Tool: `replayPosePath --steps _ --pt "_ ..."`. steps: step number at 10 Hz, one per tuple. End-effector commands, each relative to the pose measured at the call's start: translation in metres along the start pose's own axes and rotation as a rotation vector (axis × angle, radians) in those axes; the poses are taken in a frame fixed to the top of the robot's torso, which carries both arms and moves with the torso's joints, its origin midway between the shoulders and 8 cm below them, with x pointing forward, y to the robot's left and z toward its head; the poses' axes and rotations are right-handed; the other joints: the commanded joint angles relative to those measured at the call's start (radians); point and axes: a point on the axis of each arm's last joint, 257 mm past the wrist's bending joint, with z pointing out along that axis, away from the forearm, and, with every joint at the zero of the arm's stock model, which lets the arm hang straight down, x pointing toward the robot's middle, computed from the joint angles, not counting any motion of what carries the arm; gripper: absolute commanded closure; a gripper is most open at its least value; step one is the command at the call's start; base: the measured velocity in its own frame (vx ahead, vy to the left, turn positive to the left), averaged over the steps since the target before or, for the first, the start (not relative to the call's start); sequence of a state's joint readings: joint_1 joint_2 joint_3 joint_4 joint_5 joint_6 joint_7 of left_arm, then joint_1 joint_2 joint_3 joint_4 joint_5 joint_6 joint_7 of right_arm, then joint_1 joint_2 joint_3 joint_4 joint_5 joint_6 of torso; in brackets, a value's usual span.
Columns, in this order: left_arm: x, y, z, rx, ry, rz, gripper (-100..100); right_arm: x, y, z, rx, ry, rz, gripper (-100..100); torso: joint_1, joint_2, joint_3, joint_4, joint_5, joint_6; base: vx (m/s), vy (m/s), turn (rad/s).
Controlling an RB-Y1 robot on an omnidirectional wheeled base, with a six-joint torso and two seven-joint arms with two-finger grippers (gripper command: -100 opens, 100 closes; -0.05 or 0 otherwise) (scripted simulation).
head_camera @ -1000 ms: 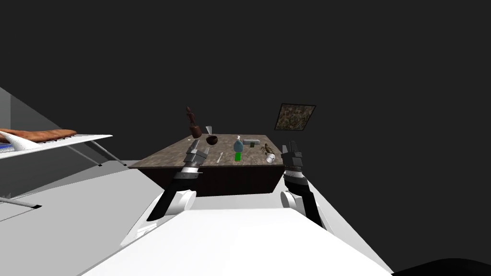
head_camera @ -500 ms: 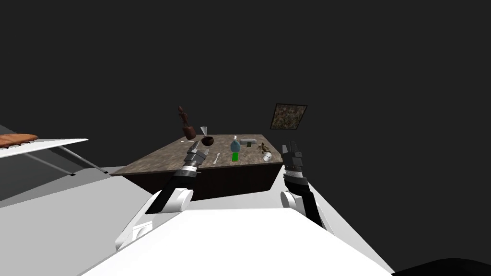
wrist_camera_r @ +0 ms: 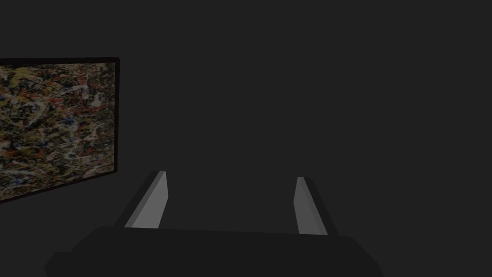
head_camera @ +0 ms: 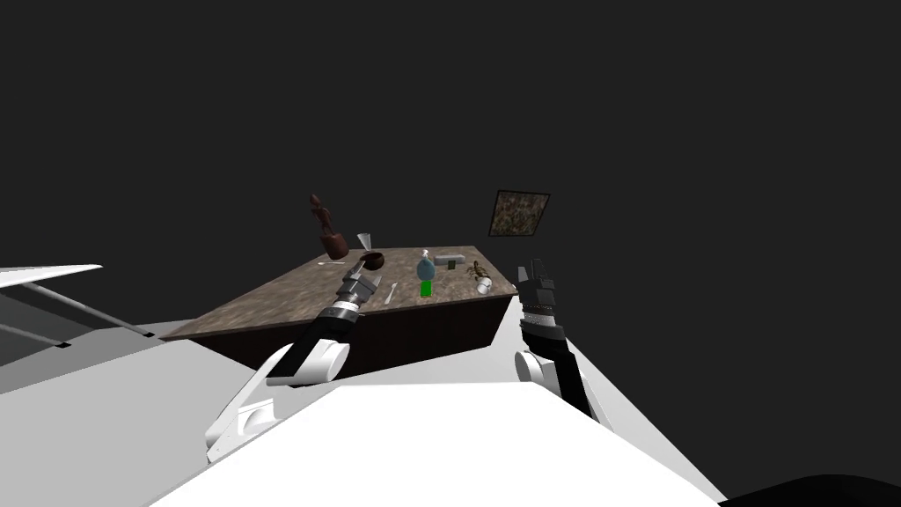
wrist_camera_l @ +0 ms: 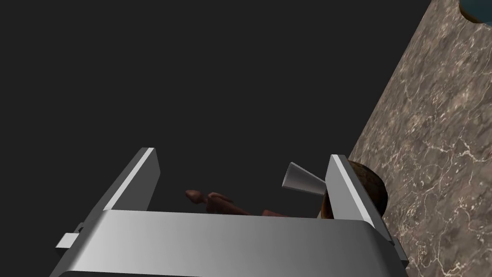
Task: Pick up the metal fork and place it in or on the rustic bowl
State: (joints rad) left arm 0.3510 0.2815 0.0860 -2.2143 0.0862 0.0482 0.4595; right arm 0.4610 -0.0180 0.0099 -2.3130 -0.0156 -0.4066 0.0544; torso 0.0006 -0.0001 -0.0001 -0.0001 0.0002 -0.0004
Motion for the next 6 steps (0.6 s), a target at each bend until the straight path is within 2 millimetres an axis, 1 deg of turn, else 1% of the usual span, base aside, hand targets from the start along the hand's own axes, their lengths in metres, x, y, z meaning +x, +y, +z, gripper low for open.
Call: replayPosePath --steps 1,2,3,4,5,6 --pt "-0.004 0.006 0.001 -0.026 -0.013 -0.004 -100 0.000 0.000 0.000 0.000 0.000 0.000 0 0.000 0.000 0.000 0.000 0.000 0.000 -0.001 0.006 0.013" --pt "-0.017 0.009 0.005 -0.051 -0.033 -0.030 -100 0.000 0.000 0.000 0.000 0.000 0.000 0 0.000 0.000 0.000 0.000 0.000 0.000 -0.002 0.001 -0.201" --pt "-0.020 0.014 0.005 -0.069 -0.043 -0.030 -100 0.000 0.000 0.000 0.000 0.000 0.000 0 0.000 0.000 0.000 0.000 0.000 0.001 -0.002 0.008 -0.138" --pt "-0.022 0.017 0.005 -0.083 -0.050 -0.030 -100 0.000 0.000 0.000 0.000 0.000 0.000 0 0.000 0.000 0.000 0.000 0.000 0.000 -0.001 0.006 0.015" --pt "-0.036 0.019 0.009 -0.105 -0.074 -0.057 -100 0.000 0.000 0.000 0.000 0.000 0.000 0 0.000 0.000 0.000 0.000 0.000 0.000 -0.001 -0.002 -0.253" --pt "-0.039 0.026 0.008 -0.129 -0.088 -0.057 -100 0.000 0.000 0.000 0.000 0.000 0.000 0 0.000 0.000 0.000 0.000 0.000 0.001 -0.001 0.008 -0.117"
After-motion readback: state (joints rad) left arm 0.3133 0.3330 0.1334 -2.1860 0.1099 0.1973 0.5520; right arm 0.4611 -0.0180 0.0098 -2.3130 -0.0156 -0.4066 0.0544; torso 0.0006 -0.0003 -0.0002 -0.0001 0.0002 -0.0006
